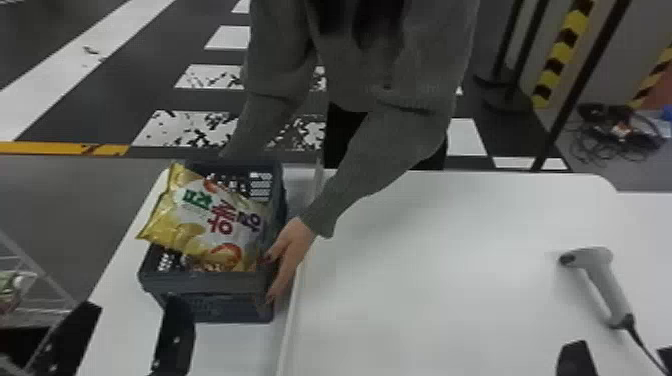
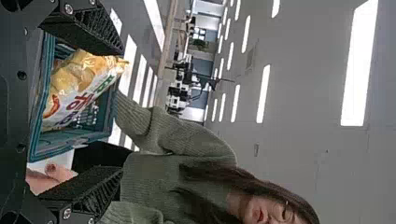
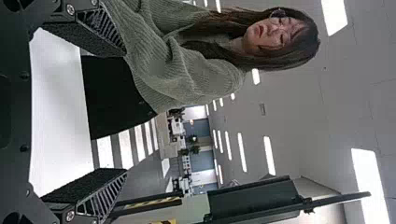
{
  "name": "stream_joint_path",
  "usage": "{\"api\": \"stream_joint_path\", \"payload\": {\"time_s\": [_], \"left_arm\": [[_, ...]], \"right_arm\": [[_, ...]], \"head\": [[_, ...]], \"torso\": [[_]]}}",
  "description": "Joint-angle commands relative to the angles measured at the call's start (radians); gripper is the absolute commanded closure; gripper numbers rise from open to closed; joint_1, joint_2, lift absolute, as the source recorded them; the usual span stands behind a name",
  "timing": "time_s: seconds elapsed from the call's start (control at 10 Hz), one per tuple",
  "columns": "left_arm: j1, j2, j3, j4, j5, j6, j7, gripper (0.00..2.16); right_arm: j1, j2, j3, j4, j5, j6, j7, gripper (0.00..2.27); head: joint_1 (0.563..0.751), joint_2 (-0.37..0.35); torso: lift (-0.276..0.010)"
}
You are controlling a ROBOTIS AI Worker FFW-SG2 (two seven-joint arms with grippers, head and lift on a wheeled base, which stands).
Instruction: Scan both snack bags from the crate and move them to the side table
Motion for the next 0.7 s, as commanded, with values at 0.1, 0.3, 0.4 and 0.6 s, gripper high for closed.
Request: {"api": "stream_joint_path", "payload": {"time_s": [0.1,0.3,0.4,0.6], "left_arm": [[-0.001,0.0,0.003,0.007,-0.005,-0.025,0.016,0.12],[-0.011,-0.002,0.023,0.026,-0.004,-0.053,0.024,0.12],[-0.02,-0.003,0.046,0.027,0.007,-0.05,0.022,0.12],[-0.06,-0.028,0.127,0.029,0.085,0.027,-0.036,0.12]], "right_arm": [[0.0,0.0,0.0,0.003,0.002,-0.003,0.001,0.11],[-0.002,0.0,0.0,0.009,0.002,-0.006,0.001,0.11],[-0.002,-0.002,0.002,0.011,0.004,-0.006,0.001,0.11],[0.005,-0.002,0.002,0.009,0.009,-0.018,0.001,0.12]], "head": [[0.695,0.037],[0.695,0.051],[0.695,0.062],[0.695,0.089]], "torso": [[-0.095],[-0.095],[-0.095],[-0.095]]}}
